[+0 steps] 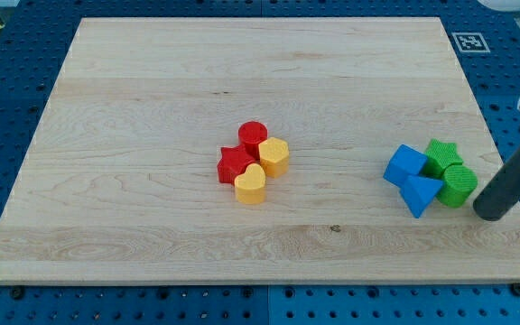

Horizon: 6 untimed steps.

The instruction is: Separate the green blocks from the blue blocks

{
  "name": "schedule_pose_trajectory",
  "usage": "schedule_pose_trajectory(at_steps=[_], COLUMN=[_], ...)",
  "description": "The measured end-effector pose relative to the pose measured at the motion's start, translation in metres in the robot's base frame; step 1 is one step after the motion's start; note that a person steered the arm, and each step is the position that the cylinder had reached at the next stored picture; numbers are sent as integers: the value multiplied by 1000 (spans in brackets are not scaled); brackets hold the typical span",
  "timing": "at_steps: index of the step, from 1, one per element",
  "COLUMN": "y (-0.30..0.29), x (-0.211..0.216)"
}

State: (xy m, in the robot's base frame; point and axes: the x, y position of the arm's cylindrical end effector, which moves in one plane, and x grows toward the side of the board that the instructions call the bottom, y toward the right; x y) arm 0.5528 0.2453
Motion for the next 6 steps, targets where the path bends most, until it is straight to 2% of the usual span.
schedule_pose_trajectory(at_steps=[3, 4, 6], y=[-22, -21, -15], x=[-2, -16, -77])
